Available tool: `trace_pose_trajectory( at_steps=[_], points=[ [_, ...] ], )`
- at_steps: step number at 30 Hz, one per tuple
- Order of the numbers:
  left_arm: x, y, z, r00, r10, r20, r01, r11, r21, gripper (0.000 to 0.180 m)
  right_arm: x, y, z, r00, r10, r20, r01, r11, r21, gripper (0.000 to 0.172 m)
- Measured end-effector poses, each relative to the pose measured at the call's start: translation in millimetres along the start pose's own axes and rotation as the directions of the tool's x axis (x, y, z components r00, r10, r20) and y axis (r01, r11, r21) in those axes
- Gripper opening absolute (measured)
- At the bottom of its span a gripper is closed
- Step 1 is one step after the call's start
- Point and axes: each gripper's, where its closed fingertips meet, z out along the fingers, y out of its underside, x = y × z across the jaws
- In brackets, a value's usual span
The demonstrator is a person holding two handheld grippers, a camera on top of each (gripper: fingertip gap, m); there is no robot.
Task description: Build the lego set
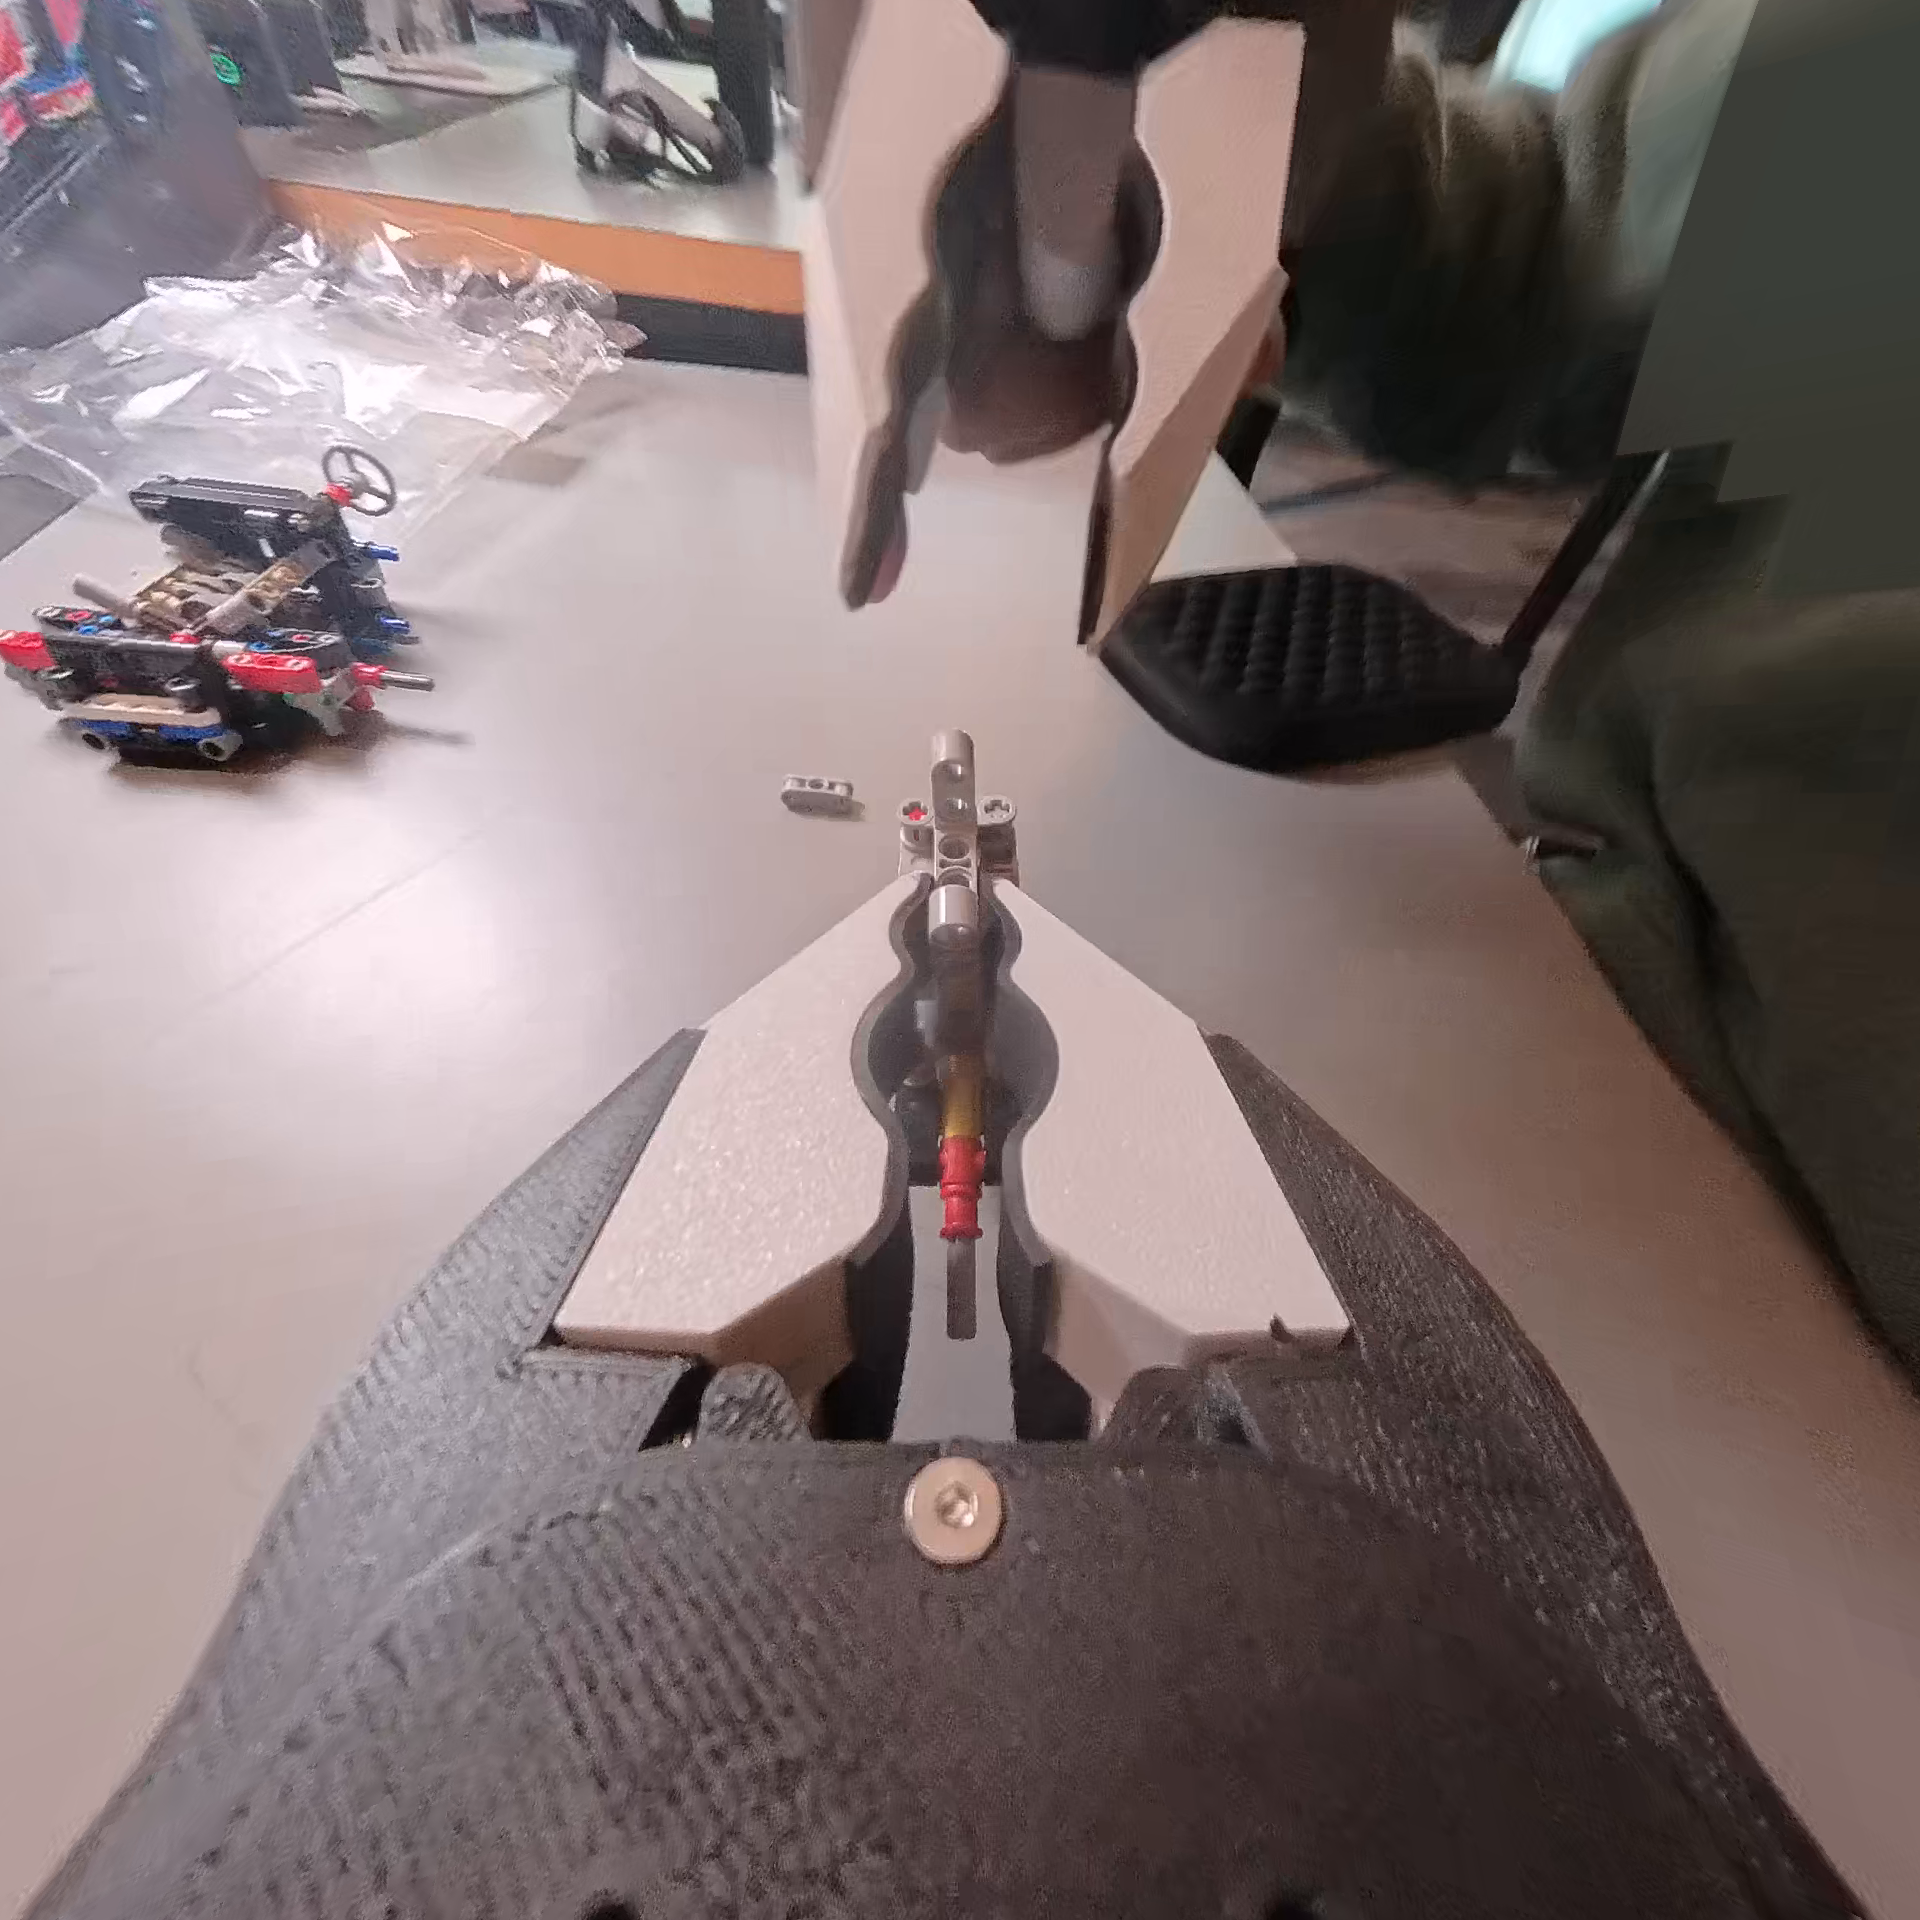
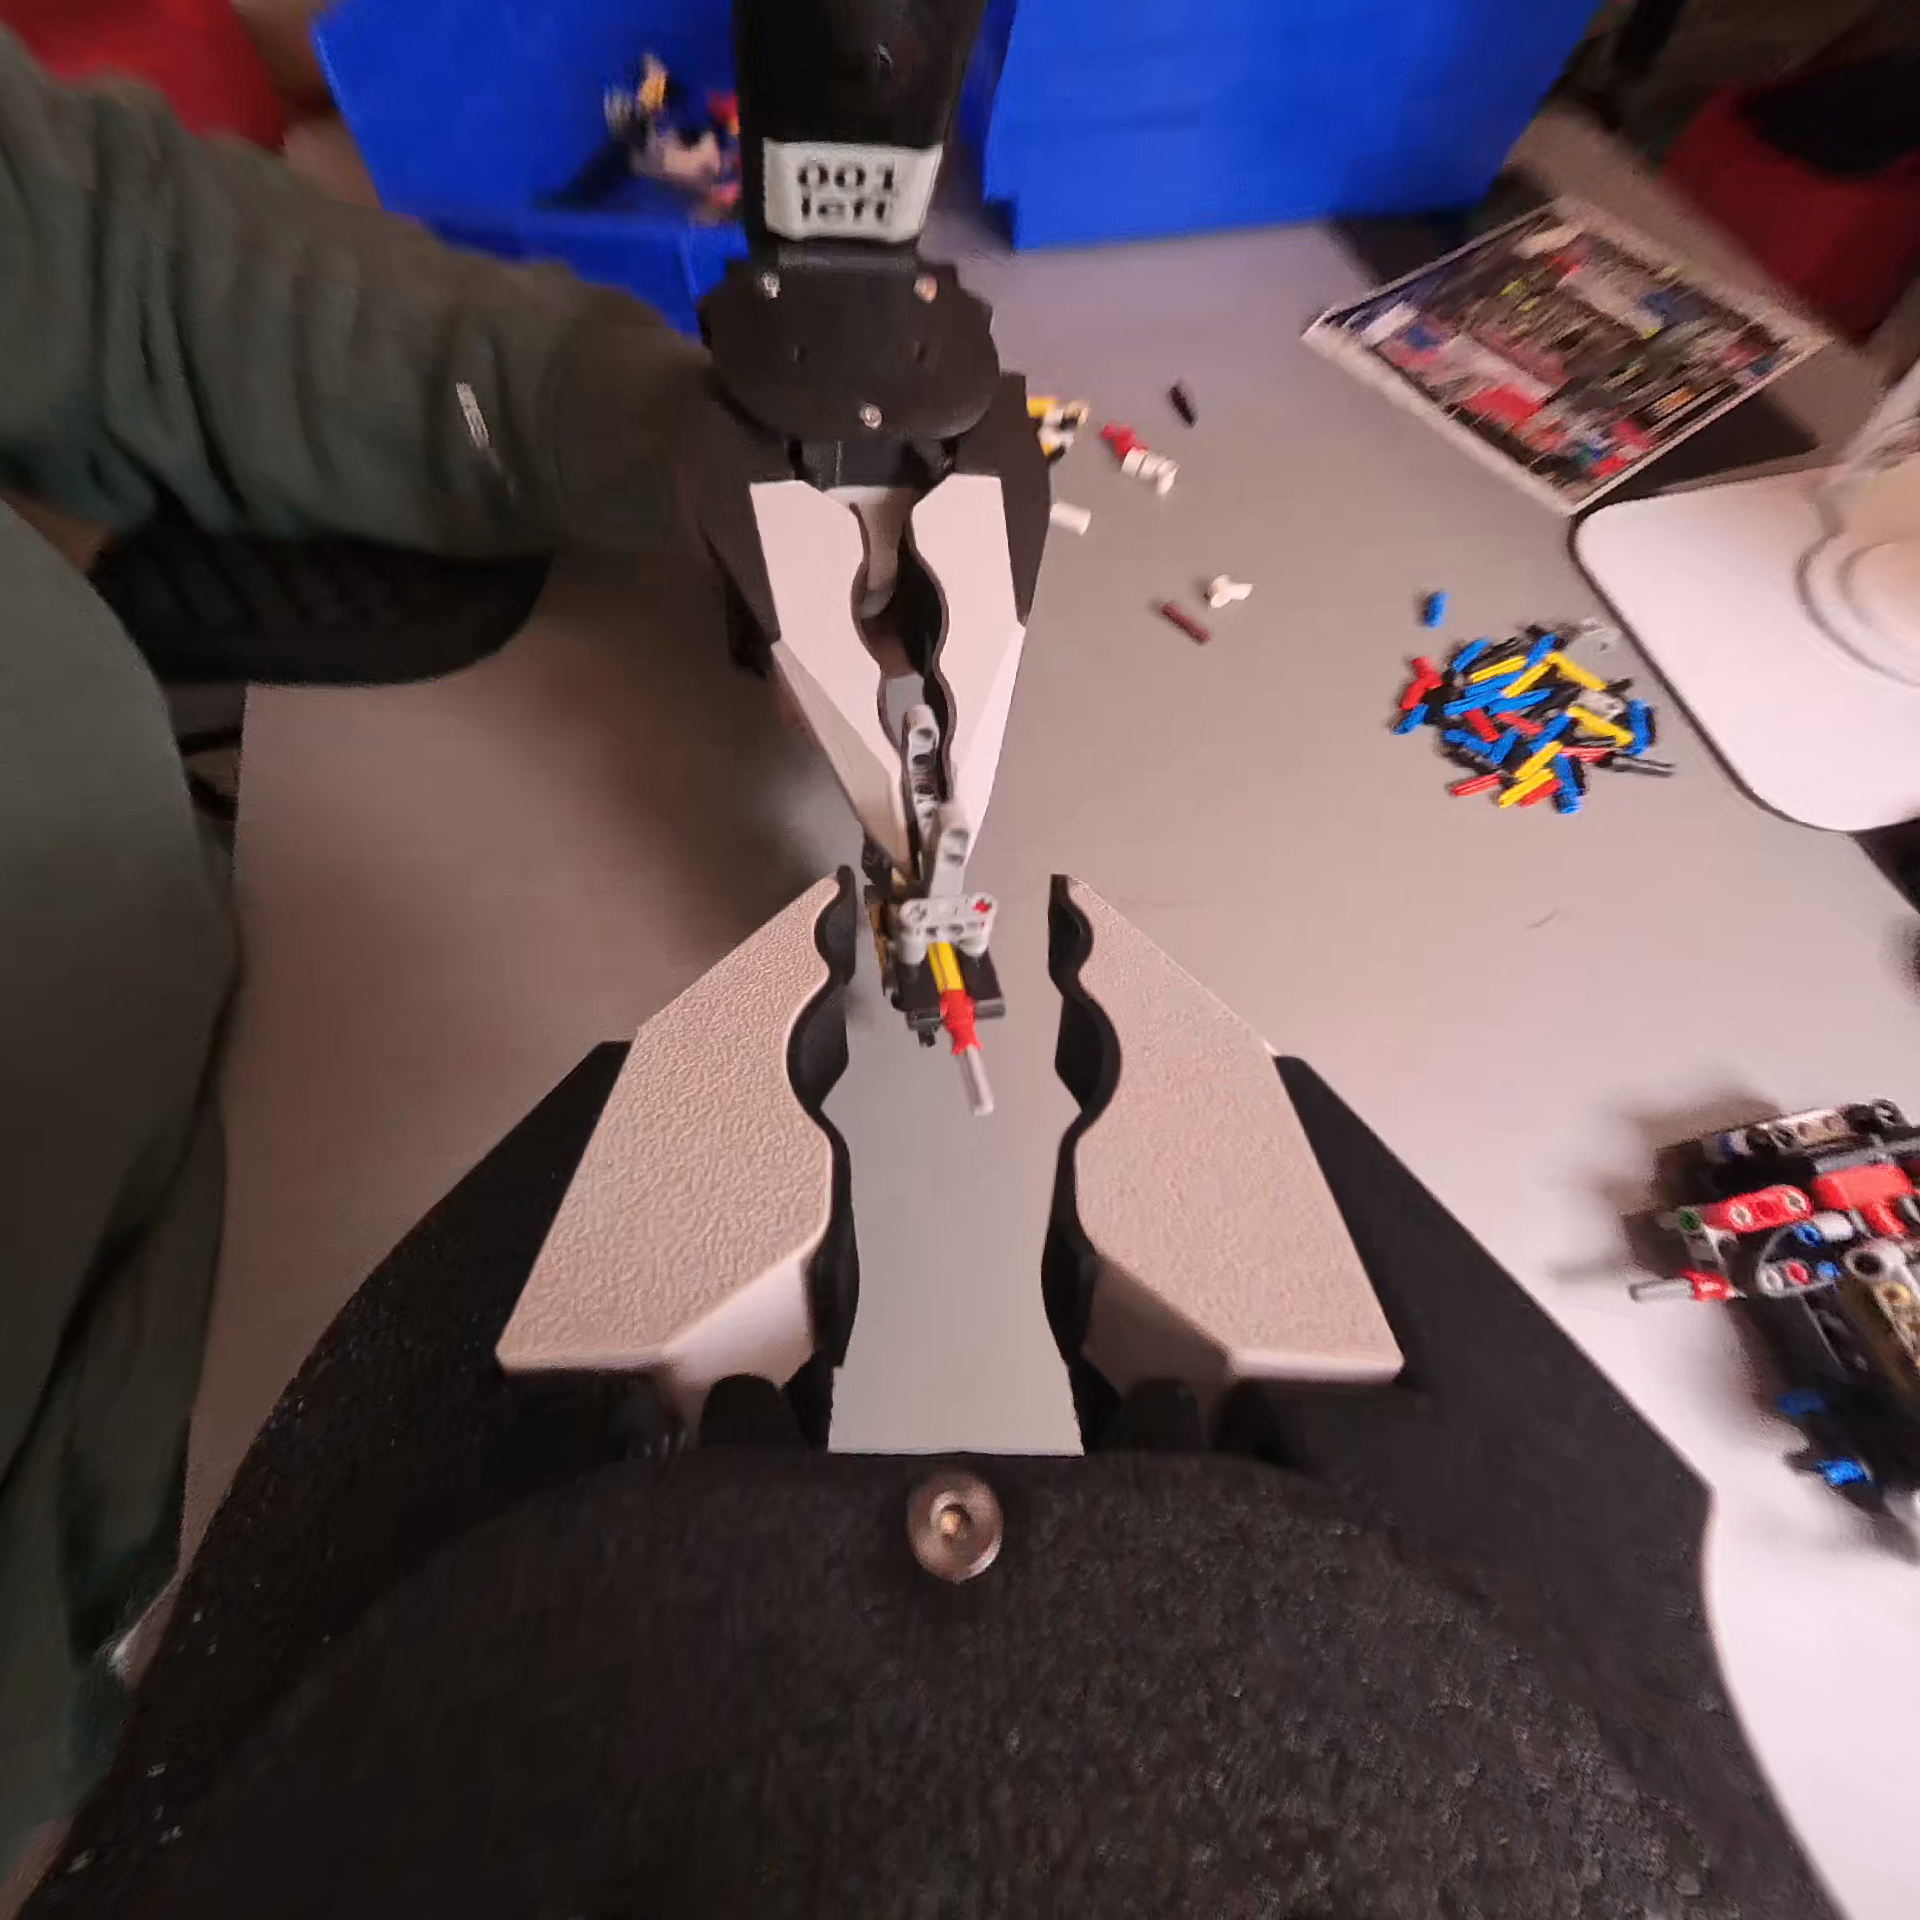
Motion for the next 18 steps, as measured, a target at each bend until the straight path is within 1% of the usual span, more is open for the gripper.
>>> trace_pose_trajectory(
  at_steps=[3, 6, 9, 11, 16, 18],
  points=[
    [-8, -8, -9, 0.995, -0.101, -0.019, 0.102, 0.992, 0.070, 0.005, 2, 0, -15, 0.997, 0.071, -0.037, -0.064, 0.985, 0.158, 0.036],
    [-13, -13, -13, 0.977, -0.208, -0.044, 0.212, 0.970, 0.122, 0.005, 4, 11, -24, 0.989, 0.134, -0.069, -0.114, 0.965, 0.236, 0.035],
    [-14, -18, -13, 0.958, -0.275, -0.079, 0.284, 0.945, 0.159, 0.005, 4, 21, -24, 0.985, 0.137, -0.107, -0.105, 0.961, 0.257, 0.033],
    [-13, -21, -14, 0.953, -0.290, -0.090, 0.302, 0.936, 0.180, 0.005, 4, 23, -23, 0.984, 0.126, -0.125, -0.091, 0.962, 0.256, 0.033],
    [-6, -26, -12, 0.955, -0.279, -0.095, 0.293, 0.938, 0.185, 0.005, 1, 16, -20, 0.986, 0.091, -0.137, -0.052, 0.964, 0.262, 0.031],
    [-2, -24, -10, 0.964, -0.253, -0.081, 0.264, 0.950, 0.167, 0.005, 1, 13, -20, 0.987, 0.079, -0.141, -0.040, 0.964, 0.262, 0.026]
  ],
)
